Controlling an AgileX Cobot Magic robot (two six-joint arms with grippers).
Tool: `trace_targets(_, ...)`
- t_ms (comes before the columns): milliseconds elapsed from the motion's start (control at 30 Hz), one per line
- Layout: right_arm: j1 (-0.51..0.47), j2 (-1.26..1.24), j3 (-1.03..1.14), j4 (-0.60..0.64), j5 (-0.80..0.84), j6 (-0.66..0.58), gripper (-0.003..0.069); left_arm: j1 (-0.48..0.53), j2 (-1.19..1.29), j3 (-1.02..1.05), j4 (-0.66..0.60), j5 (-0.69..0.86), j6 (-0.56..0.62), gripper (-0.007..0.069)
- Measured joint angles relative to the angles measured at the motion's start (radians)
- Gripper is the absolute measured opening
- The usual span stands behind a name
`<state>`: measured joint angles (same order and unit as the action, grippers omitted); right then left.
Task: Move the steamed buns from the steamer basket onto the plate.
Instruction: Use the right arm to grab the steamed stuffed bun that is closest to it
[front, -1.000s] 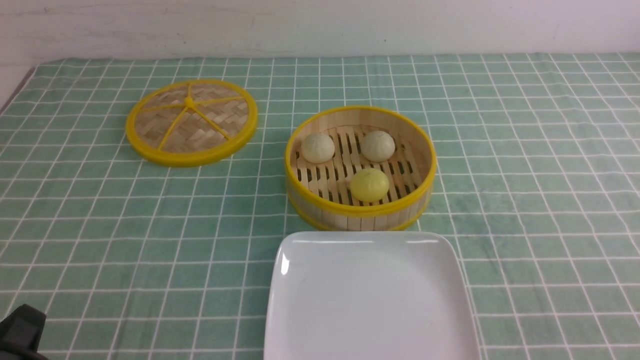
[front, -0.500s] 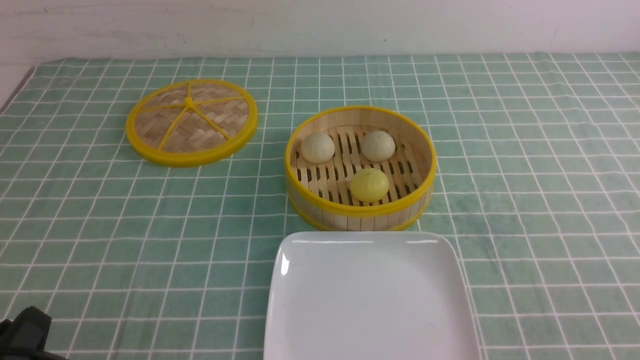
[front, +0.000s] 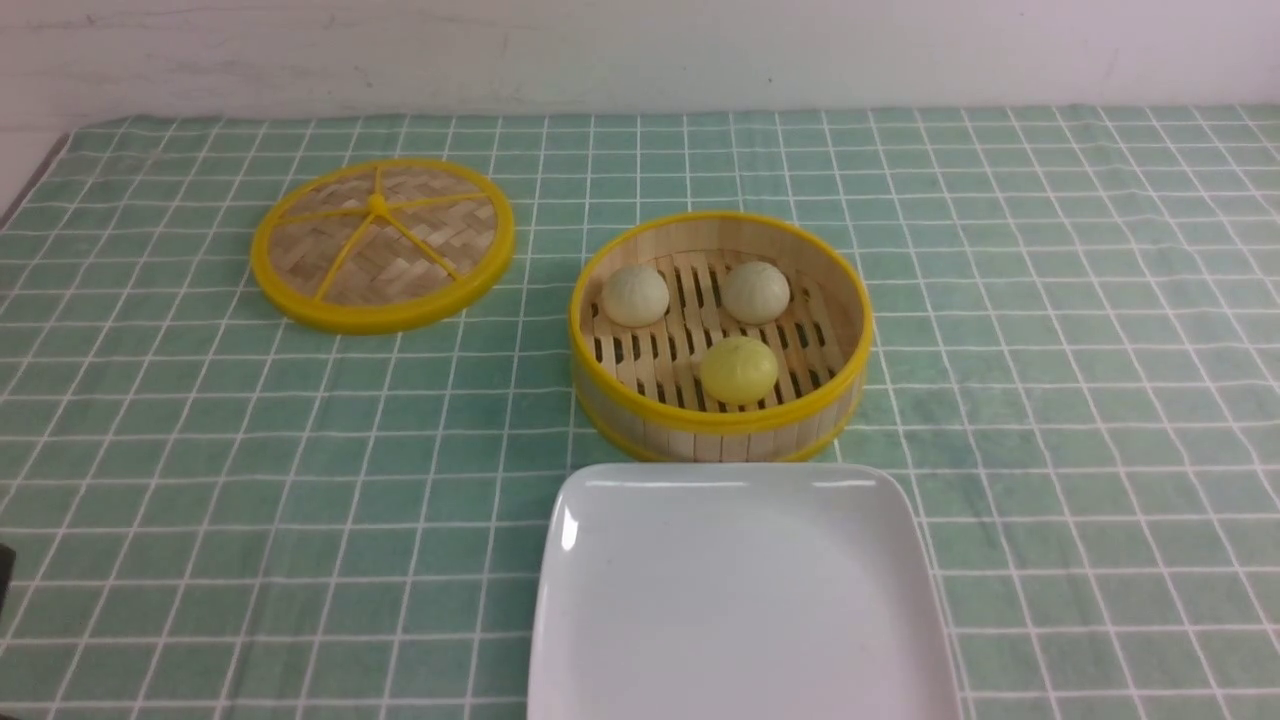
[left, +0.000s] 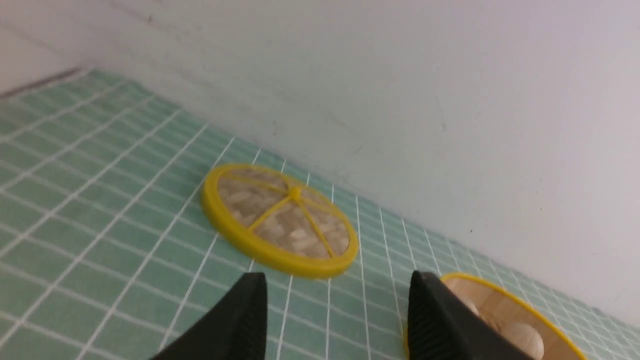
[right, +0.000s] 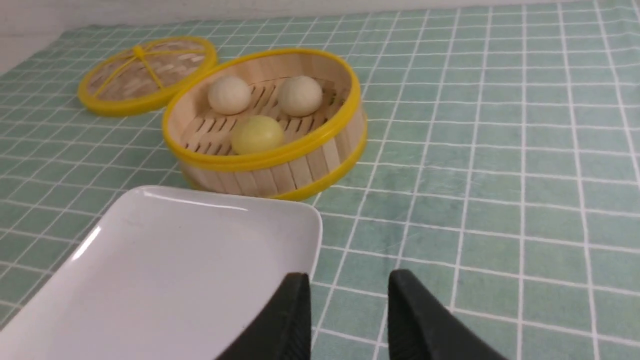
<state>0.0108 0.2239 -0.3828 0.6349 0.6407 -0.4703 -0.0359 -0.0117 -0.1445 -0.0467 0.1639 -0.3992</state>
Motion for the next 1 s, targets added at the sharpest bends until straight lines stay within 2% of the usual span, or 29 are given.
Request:
trace_targets(67, 0.000, 0.066, -0.061, 0.035, -0.014, -0.108, 0.0240, 0.000, 0.033, -0.055, 0.000, 0.054, 0.034, 0.0401)
trace_targets(167, 0.000, 0.146, -0.134, 0.051, -0.023, -0.184, 0.0240, 0.000, 0.144, -0.127, 0.001, 0.119, 0.092, 0.0401)
trace_targets(567, 0.000, 0.374, -0.333, 0.056, 0.025, -0.207, 0.0240, 0.000, 0.516, -0.401, 0.000, 0.193, 0.159, 0.0401)
trace_targets(700, 0.000, 0.481, -0.389, 0.059, 0.057, -0.209, 0.0240, 0.000, 0.642, -0.499, -0.011, 0.260, 0.238, 0.0401)
trace_targets(833, 0.000, 0.543, -0.404, 0.090, 0.059, -0.241, 0.0240, 0.000, 0.714, -0.532, -0.052, 0.246, 0.308, 0.0393)
trace_targets(1000, 0.000, 0.630, -0.405, 0.234, 0.080, -0.397, 0.0240, -0.006, 0.832, -0.537, -0.155, 0.144, 0.472, 0.0349)
